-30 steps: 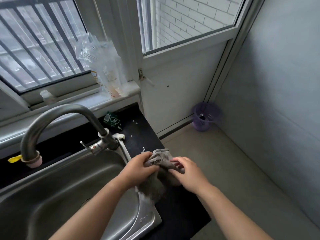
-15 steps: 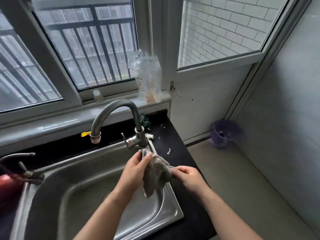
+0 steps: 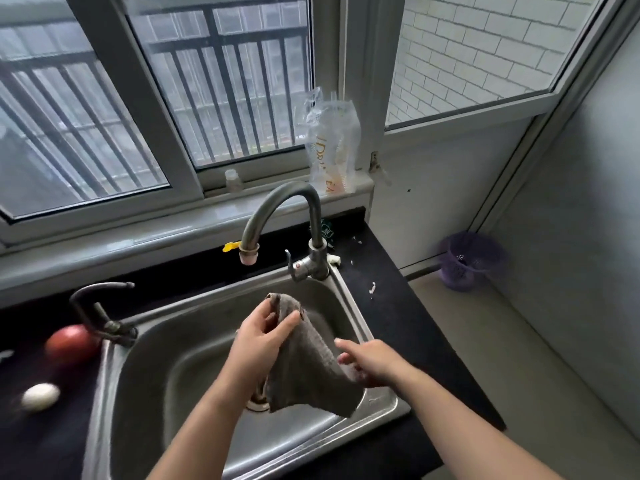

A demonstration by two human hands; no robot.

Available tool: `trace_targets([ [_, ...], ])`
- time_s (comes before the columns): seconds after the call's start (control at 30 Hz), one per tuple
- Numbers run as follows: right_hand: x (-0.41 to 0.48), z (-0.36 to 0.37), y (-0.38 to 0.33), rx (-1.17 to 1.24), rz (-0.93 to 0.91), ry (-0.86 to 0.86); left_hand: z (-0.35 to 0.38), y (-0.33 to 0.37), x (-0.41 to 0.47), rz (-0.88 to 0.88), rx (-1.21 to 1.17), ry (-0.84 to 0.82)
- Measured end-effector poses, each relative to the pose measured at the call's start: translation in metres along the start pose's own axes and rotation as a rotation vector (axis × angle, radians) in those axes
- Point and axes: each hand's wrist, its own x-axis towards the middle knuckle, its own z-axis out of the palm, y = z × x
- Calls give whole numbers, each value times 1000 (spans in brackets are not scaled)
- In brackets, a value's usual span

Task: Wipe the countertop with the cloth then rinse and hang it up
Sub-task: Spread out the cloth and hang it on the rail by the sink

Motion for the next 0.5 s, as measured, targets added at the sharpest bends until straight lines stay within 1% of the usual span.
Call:
trace_targets([
  [0.13, 2, 20, -4, 238, -19, -80, -11, 8, -4, 25, -93, -119],
  [0.3, 4, 24, -7, 485, -163, -112, -22, 7, 1, 5, -54, -217],
  [0.37, 4, 16, 2, 558, -194, -73, -23, 2, 7, 19, 29, -214],
  [0.5, -4, -13, 21, 765, -194, 13, -15, -7, 17, 71, 249, -93],
])
